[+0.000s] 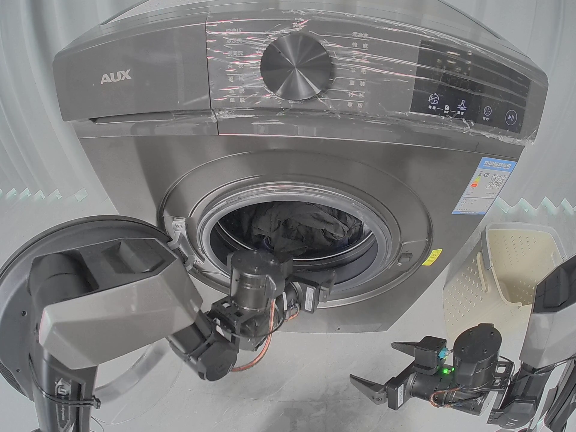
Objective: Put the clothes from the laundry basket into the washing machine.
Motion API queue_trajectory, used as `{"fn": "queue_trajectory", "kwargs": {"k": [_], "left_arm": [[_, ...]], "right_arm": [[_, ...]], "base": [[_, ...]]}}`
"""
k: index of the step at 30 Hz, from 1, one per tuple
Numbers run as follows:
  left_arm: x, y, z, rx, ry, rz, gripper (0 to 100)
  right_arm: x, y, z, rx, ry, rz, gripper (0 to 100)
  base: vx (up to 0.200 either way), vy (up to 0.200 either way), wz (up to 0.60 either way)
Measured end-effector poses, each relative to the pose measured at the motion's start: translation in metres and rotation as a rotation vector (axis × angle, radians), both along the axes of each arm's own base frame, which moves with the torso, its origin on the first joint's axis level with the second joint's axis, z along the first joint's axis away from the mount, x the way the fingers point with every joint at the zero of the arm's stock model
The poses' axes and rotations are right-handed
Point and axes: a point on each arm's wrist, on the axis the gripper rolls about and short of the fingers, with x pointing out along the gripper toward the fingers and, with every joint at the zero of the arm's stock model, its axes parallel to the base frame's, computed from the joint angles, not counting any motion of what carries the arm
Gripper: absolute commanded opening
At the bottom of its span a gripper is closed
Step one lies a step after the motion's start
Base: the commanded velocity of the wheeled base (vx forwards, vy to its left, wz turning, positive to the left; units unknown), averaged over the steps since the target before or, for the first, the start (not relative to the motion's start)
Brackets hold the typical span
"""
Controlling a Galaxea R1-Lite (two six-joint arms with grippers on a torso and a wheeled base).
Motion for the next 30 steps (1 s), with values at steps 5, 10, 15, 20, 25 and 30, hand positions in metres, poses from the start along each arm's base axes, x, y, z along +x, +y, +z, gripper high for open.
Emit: {"fn": "queue_trajectory", "kwargs": {"k": [5,10,15,20,25,30], "left_arm": [[-0.043,0.006,0.012,-0.010,-0.002,-0.064,100],[-0.086,0.024,0.030,-0.042,0.011,-0.109,100],[-0.128,0.049,0.050,-0.114,0.004,-0.141,100],[-0.156,0.071,0.067,-0.188,-0.053,-0.149,100],[-0.167,0.089,0.073,-0.200,-0.076,-0.085,100],[-0.169,0.105,0.075,-0.175,-0.097,-0.035,100]], "right_arm": [[0.000,-0.001,0.005,0.013,-0.016,-0.005,100],[-0.001,-0.004,0.016,0.045,-0.054,-0.017,100],[-0.002,-0.009,0.033,0.087,-0.125,-0.076,100],[0.000,-0.018,0.051,0.141,-0.197,-0.187,100],[0.000,-0.031,0.070,0.215,-0.259,-0.242,100],[-0.003,-0.041,0.083,0.263,-0.307,-0.271,100]], "base": [[0.000,0.000,0.00],[0.000,0.000,0.00],[0.000,0.000,0.00],[0.000,0.000,0.00],[-0.200,0.000,0.00],[-0.200,0.000,0.00]]}}
